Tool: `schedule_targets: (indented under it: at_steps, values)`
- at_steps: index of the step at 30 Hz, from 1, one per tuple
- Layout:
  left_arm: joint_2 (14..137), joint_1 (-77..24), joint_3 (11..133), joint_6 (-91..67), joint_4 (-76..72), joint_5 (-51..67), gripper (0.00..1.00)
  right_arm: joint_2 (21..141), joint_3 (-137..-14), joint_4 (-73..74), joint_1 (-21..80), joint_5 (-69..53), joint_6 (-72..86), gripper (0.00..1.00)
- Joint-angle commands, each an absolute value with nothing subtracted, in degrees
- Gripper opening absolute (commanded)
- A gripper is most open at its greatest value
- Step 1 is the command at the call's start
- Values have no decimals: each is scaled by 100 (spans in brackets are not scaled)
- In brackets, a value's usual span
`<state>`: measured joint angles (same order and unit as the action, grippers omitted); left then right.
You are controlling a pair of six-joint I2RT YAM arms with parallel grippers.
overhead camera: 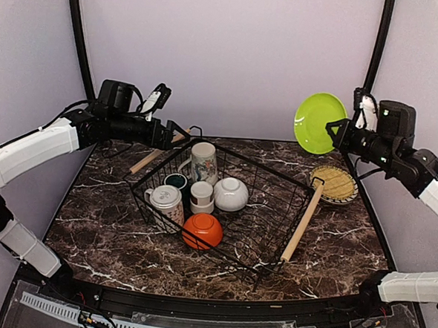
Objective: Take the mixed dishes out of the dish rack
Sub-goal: Place the plate with another plate.
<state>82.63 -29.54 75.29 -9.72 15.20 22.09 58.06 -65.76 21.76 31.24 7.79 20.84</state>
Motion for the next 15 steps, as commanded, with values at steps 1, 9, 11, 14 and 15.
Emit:
schedule_targets:
  at_steps: [1, 9, 11, 14, 15]
  values:
    - [8248, -2995, 7690, -1016, 1687, 2297, 99, 5467, -6069, 1494, 2422, 1227, 3597, 0]
    - [8209, -2997, 7699, -1008, 1702, 2276, 99, 5522, -5544, 2152, 1618, 1968, 4851, 0]
    - [8209, -2997, 7699, -1017, 1693, 2298, 99, 5713, -5490, 2163, 1319, 1691, 4950, 0]
    - [8213, -2997, 7699, -1005, 1703, 2285, 99, 6121, -5416, 2094, 770, 982, 5093, 0]
    - [8210, -2997, 7699, -1000, 1704, 2270, 99, 6252, -5376, 1989, 582, 700, 5109, 0]
